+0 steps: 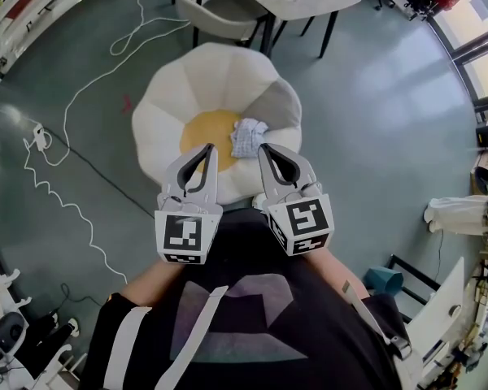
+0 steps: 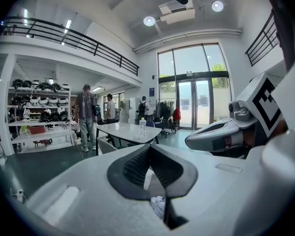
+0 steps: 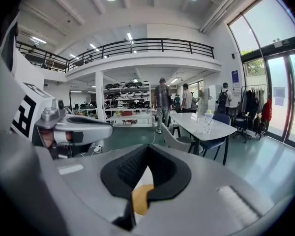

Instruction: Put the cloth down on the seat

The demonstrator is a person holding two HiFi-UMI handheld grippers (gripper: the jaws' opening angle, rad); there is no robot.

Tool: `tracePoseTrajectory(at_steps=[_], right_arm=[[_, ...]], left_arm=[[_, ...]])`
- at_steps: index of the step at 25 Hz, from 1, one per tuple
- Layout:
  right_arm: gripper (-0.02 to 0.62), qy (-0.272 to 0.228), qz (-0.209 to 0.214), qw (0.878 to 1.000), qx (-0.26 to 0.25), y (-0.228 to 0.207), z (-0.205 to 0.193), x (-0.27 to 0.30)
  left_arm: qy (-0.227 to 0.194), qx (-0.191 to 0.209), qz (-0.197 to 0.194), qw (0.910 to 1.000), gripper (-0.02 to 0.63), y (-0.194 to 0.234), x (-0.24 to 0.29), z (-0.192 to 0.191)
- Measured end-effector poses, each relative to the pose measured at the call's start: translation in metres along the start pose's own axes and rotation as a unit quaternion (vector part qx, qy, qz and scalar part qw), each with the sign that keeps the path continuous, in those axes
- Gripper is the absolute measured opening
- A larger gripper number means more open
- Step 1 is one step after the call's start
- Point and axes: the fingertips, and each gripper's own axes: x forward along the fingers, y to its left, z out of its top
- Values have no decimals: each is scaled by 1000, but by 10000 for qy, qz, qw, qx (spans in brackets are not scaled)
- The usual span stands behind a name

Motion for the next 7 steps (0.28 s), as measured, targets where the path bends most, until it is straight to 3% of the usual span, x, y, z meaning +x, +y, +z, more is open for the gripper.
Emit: tracePoseTrajectory(at_steps=[7], right_arm=[[0, 29, -8, 10000, 24, -3, -3, 5]], left_arm=[[27, -34, 2, 10000, 0, 2, 5, -3]])
